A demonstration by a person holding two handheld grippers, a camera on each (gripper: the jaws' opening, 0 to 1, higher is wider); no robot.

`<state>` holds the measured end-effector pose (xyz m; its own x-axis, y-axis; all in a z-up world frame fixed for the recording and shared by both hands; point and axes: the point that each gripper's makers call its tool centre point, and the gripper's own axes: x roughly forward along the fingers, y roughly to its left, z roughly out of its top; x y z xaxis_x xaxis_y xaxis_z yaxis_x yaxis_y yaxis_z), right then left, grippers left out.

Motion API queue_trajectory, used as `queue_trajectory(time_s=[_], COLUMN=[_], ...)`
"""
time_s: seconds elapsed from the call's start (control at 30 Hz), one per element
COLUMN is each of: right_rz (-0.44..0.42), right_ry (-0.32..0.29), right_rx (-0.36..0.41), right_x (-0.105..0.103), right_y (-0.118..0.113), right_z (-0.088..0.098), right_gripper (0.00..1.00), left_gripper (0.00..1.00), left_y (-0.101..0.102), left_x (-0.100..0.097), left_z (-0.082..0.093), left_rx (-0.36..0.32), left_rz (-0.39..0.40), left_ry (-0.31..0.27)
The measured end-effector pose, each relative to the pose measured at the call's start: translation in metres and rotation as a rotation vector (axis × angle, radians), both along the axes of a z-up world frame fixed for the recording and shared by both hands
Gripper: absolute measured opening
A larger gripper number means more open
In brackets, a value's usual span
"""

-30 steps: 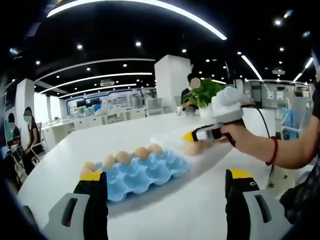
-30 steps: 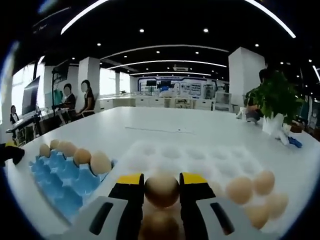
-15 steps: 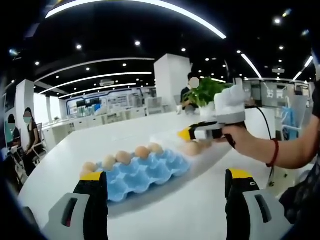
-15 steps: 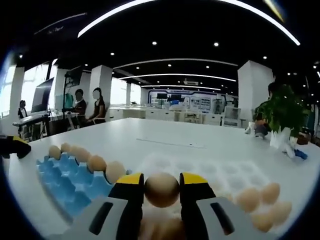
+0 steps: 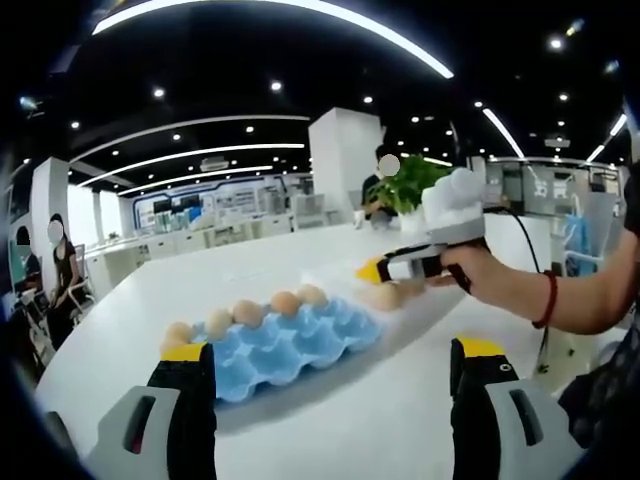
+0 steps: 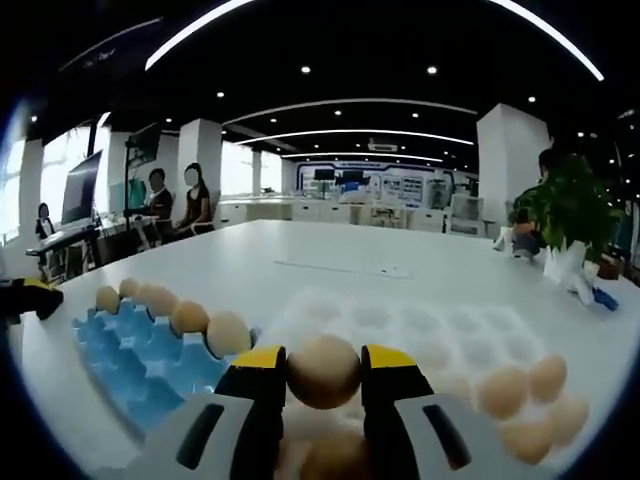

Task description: Place the egg into an empty slot of the egg tray after lifting it from the table, then release the egg inside the slot.

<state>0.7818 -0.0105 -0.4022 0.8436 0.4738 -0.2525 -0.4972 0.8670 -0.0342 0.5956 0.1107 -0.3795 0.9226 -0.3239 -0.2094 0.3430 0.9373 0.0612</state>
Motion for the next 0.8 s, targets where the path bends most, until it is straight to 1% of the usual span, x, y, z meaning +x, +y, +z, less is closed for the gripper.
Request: queue_trajectory(time_s=[0.27,0.43,0.7,0.8], right_rz=[0.004,0.007,0.009,0.006], right_ry=[-0.001,-0.004,-0.001,-0.013], right_rx=[-0.014,-0.002,0.019,0.011], right_x=[-0.0017,-0.0016,-0.0009,-0.0005], right_y=[-0.0013,-0.0018,-0.0024,-0.0017], right_z=[-0.0004,0.0004,0.0029,0.0043], right_gripper=[0.30,0.30,0.30,0.30], left_gripper=[0.99,1.00,1.00,1.00], left_y=[0.0004,-0.0030,-0.0019,-0.0005], left_x=[-0.0011,-0.0027,-0.0035,-0.0038], left_z=[-0.0008,0.0000,0.0029,0.0027], left_rx=[0.008,0.031,0.029,0.025], left_rz=[0.003,-0.007,-0.002,0.004], left_ry=[0.002,-0.002,-0.011,-0.010])
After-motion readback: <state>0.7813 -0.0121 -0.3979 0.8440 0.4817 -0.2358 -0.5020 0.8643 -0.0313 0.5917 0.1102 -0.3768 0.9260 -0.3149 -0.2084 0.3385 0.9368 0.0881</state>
